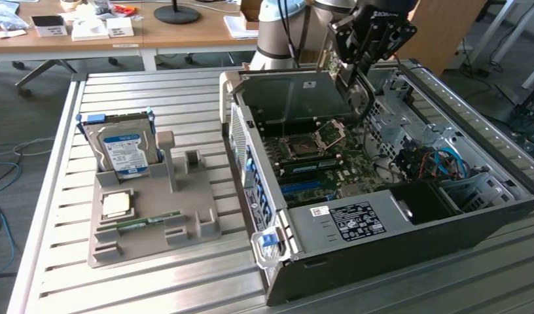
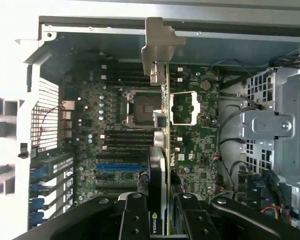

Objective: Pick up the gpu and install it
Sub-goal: 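Pick up the gpu and move the gpu toward the slot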

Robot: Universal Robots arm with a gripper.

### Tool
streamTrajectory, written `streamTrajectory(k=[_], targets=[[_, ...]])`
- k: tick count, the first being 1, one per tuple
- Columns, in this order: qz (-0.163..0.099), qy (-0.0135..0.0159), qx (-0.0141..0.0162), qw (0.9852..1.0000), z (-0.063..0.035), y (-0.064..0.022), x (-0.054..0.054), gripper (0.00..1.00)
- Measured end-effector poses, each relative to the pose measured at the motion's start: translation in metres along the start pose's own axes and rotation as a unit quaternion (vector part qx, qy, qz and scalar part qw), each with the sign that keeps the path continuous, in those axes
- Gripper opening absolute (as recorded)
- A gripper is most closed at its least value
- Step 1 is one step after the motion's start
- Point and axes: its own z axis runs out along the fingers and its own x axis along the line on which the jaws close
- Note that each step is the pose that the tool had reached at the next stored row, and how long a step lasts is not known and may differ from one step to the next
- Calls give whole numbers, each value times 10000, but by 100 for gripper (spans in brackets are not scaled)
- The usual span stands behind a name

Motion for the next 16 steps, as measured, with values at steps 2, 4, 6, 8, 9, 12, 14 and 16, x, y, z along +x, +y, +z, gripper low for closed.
streamTrajectory(k=[2,4,6,8,9,12,14,16], targets=[[-1,0,-1,10000,2,0,-59,27],[0,0,-2,10000,2,0,-112,27],[0,0,-2,10000,4,0,-157,27],[0,0,-3,10000,5,0,-205,27],[-1,0,-3,10000,5,0,-225,27],[-1,0,-3,10000,6,0,-255,27],[0,0,-3,10000,6,0,-255,27],[0,0,-3,10000,6,0,-255,27]])
